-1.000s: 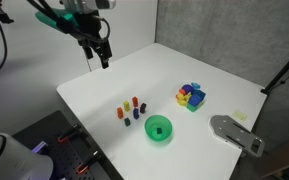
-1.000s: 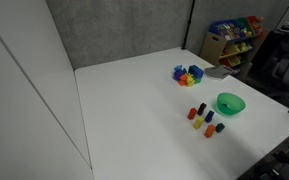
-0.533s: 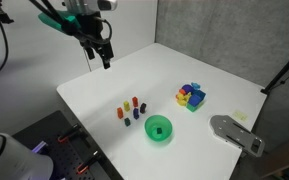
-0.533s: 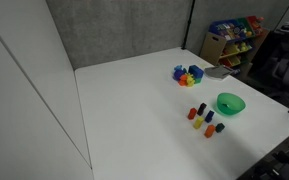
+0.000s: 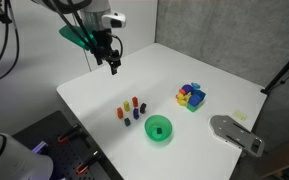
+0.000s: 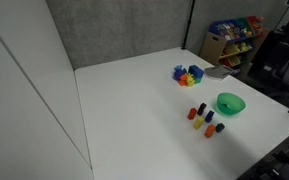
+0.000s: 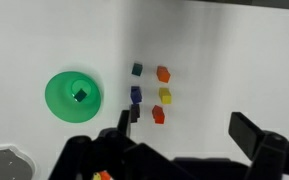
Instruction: Remove an orange block from the stack and drop it in the green bowl
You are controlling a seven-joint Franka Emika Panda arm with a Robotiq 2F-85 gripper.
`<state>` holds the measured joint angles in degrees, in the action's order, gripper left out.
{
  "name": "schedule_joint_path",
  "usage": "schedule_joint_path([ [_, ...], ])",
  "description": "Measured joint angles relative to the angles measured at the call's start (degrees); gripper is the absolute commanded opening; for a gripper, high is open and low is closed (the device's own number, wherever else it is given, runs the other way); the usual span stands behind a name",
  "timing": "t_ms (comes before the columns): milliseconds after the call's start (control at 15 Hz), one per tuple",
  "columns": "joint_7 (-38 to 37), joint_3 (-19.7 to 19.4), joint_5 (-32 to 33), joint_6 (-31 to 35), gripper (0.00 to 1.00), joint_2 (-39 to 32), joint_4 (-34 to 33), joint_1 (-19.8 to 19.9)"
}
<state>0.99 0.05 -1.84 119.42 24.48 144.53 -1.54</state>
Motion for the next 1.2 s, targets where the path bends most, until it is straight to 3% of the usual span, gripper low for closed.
schedule_joint_path([
  [400,-0.05,0.39,-2.47,9.13,1.0,-9.19,3.07,-0.75],
  [1200,-6.24,2.21,-3.43,35.41,1.0,-33.57,7.32,-1.34],
])
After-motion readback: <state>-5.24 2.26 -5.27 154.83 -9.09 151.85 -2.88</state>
